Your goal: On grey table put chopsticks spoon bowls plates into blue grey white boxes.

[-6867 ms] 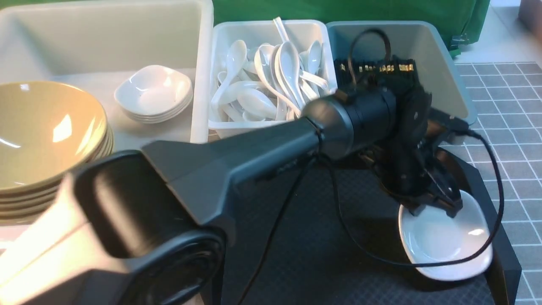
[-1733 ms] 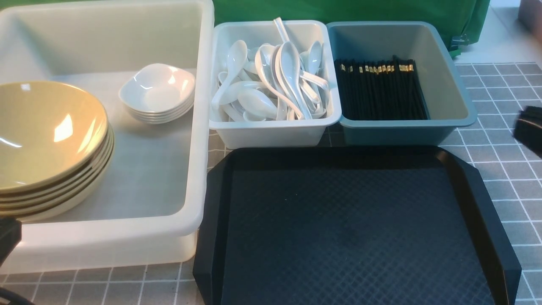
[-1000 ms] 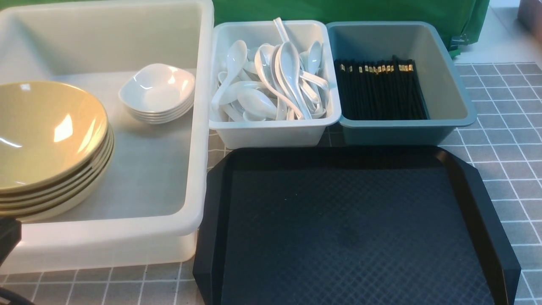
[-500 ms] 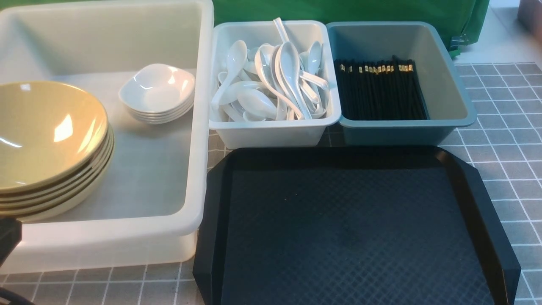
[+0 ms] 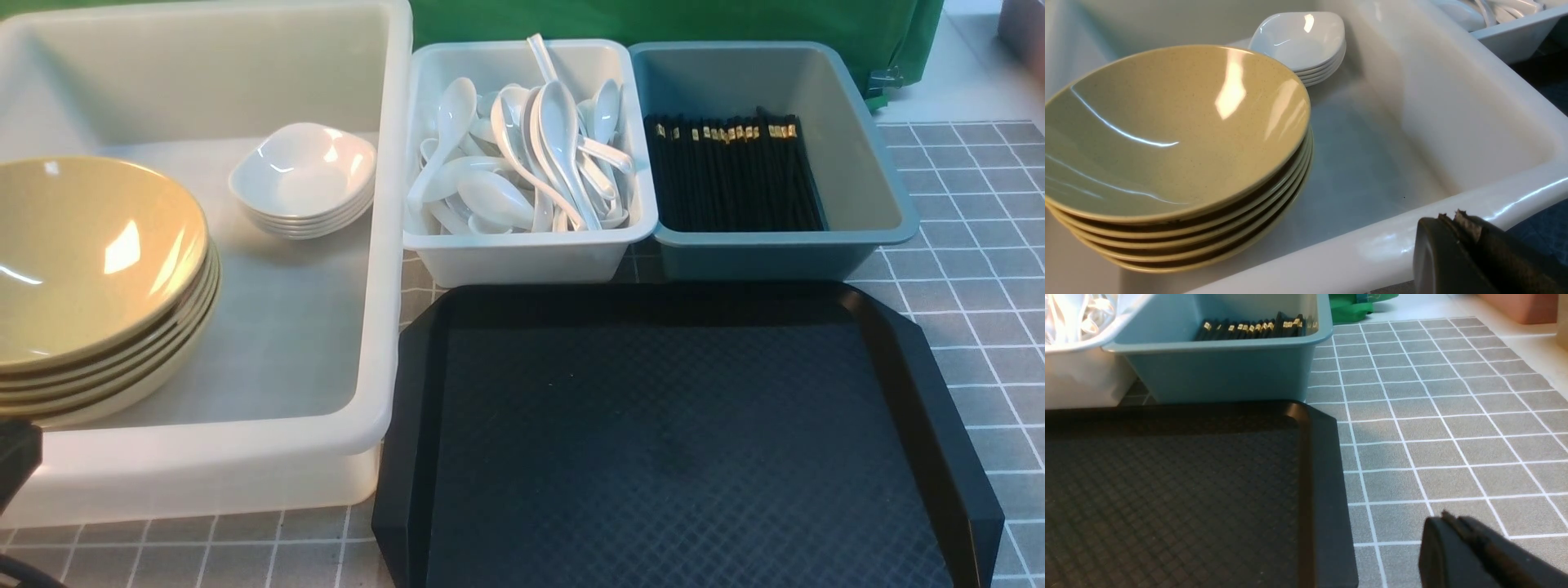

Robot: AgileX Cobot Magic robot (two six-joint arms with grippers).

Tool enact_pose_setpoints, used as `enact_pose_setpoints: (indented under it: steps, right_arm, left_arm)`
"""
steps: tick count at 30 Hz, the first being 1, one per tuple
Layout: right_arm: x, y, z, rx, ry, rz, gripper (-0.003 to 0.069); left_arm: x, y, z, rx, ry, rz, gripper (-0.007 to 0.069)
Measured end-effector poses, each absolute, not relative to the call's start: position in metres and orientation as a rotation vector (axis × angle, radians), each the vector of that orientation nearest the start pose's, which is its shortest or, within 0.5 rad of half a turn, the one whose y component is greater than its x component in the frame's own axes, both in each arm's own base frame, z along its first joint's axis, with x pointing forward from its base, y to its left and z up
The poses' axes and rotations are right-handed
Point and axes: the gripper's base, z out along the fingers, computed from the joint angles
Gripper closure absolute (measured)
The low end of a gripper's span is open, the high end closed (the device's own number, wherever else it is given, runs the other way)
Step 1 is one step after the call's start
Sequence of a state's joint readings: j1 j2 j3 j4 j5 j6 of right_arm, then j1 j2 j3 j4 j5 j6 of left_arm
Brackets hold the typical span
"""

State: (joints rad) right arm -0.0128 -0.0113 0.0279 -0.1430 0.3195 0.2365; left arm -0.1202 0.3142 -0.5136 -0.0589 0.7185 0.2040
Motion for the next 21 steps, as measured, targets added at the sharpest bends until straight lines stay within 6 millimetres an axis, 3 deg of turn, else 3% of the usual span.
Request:
enact_pose_setpoints:
  steps: [8,12,21]
  right_arm:
    - [0.054,-0.005,0.176,0.135,1.811,0.022,0.0625]
    - [0.054,-0.005,0.176,0.135,1.811,0.022,0.0625]
    - [0.054,-0.005,0.176,0.139,1.811,0.018,0.062]
  left_arm:
    - [0.06,-0.011,0.295,0.306,1.997,-0.015,0.0636]
    - [0.061,-0.011,0.274,0.295,2.005,-0.016,0.0636]
    - [0.06,-0.002,0.216,0.089,1.681,0.037,0.0636]
